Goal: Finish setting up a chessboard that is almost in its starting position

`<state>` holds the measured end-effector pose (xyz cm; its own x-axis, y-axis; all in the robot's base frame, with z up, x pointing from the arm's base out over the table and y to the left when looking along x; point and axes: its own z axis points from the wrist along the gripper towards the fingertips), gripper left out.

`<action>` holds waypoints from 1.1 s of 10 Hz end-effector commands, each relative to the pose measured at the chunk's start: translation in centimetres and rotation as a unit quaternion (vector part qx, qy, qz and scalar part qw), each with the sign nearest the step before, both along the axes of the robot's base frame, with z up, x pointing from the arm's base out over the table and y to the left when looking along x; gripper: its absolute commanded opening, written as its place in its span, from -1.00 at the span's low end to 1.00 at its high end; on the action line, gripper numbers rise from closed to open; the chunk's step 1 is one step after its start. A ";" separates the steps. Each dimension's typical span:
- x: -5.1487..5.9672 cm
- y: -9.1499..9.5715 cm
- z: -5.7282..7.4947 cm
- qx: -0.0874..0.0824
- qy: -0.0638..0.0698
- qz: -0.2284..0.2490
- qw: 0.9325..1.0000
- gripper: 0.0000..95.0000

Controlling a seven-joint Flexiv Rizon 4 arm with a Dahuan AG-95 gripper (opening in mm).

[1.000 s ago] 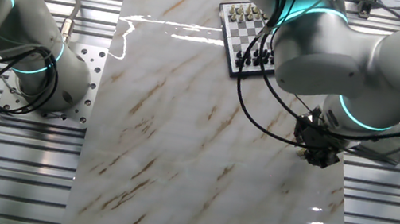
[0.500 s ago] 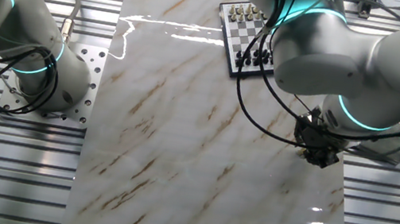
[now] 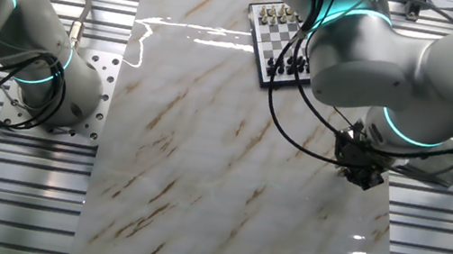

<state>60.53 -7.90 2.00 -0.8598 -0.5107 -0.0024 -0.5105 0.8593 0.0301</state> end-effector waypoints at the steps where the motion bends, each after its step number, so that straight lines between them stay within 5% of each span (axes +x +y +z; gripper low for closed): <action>1: 0.0 0.0 0.1 0.000 -0.001 0.000 1.000 -1.00; 3: -0.1 0.1 1.0 -0.001 0.001 -0.002 1.000 -1.00; 8: -1.0 1.2 6.3 0.000 0.004 0.001 1.000 -1.00; 11: -1.1 1.3 6.4 -0.001 0.003 -0.003 1.000 -1.00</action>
<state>59.55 -6.60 8.29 -0.8681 -0.4963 0.0067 -0.4959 0.8678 0.0309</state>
